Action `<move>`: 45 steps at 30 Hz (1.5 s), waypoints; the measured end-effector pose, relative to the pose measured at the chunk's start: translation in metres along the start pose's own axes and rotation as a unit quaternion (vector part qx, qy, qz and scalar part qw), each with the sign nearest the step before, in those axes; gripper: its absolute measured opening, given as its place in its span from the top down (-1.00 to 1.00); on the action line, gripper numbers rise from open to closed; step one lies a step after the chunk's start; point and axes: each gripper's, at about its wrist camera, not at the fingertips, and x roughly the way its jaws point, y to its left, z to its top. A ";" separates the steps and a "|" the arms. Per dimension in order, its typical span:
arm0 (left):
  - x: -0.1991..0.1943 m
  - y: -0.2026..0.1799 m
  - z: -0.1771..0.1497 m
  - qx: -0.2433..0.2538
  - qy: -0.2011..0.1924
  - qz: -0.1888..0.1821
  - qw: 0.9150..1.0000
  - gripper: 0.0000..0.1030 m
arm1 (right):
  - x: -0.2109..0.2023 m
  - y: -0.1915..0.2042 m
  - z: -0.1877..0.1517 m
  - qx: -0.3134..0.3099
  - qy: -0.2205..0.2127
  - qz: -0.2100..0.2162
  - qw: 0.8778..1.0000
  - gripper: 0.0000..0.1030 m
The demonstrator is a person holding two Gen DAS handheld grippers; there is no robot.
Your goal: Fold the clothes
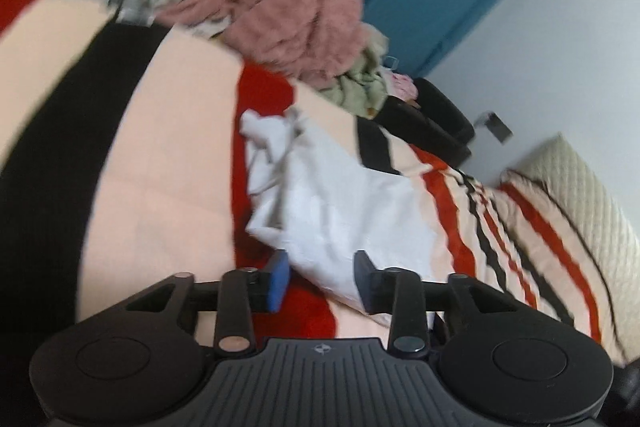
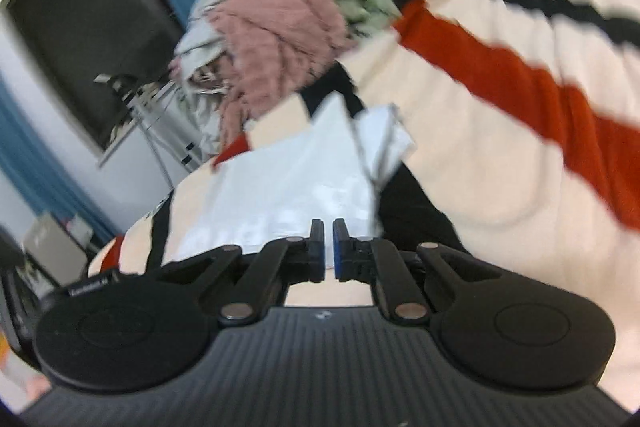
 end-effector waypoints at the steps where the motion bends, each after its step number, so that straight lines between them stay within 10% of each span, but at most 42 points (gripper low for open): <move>1: -0.015 -0.010 0.000 0.016 -0.001 0.003 1.000 0.07 | -0.013 0.013 0.003 -0.020 -0.005 0.001 1.000 0.85; 7: -0.136 -0.079 -0.003 0.112 -0.039 0.008 0.993 -0.60 | -0.097 0.080 0.013 -0.100 -0.034 -0.001 0.994 0.70; 11: -0.212 -0.112 -0.018 0.152 -0.066 0.015 0.986 -1.00 | -0.153 0.105 0.006 -0.120 -0.053 -0.002 0.991 -0.82; 26: -0.360 -0.128 -0.105 0.220 -0.125 0.076 0.965 -0.99 | -0.245 0.126 -0.059 -0.159 -0.089 -0.014 0.983 -0.79; 45: -0.340 -0.094 -0.162 0.249 -0.147 0.106 0.951 -0.99 | -0.224 0.114 -0.135 -0.193 -0.119 -0.034 0.973 -0.80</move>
